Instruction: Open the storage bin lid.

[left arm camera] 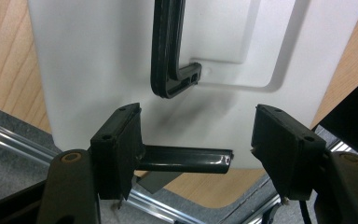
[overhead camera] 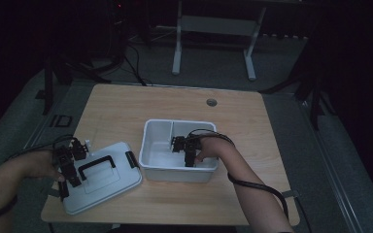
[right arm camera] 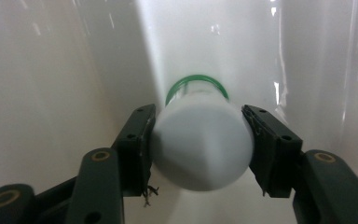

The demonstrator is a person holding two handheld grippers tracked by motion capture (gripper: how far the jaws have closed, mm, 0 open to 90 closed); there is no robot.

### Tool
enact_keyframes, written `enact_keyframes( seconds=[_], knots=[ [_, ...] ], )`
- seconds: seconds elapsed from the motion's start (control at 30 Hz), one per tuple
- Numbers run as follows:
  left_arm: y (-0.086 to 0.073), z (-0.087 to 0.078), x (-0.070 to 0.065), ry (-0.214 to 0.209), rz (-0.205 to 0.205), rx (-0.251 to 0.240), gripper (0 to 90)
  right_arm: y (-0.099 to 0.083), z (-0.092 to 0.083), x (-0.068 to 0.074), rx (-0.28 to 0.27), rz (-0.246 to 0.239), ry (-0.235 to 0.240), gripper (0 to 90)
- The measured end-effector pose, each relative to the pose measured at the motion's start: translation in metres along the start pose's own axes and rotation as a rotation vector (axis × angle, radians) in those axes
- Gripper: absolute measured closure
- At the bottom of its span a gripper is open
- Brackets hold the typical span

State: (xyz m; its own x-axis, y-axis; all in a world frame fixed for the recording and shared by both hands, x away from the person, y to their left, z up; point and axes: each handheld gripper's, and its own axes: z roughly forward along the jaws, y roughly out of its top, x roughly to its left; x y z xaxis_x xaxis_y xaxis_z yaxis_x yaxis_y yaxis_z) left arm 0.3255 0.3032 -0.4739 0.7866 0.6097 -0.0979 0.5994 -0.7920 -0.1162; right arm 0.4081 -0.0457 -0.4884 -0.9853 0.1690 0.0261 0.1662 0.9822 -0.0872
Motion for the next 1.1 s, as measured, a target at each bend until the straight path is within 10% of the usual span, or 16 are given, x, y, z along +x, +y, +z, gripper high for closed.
enact_keyframes(
  seconds=[1.1],
  knots=[
    [0.004,-0.004,-0.003,0.010,0.012,-0.002,33.0,-0.070,-0.109,0.014,-0.129,-0.021,-0.099,36.3]
  ],
)
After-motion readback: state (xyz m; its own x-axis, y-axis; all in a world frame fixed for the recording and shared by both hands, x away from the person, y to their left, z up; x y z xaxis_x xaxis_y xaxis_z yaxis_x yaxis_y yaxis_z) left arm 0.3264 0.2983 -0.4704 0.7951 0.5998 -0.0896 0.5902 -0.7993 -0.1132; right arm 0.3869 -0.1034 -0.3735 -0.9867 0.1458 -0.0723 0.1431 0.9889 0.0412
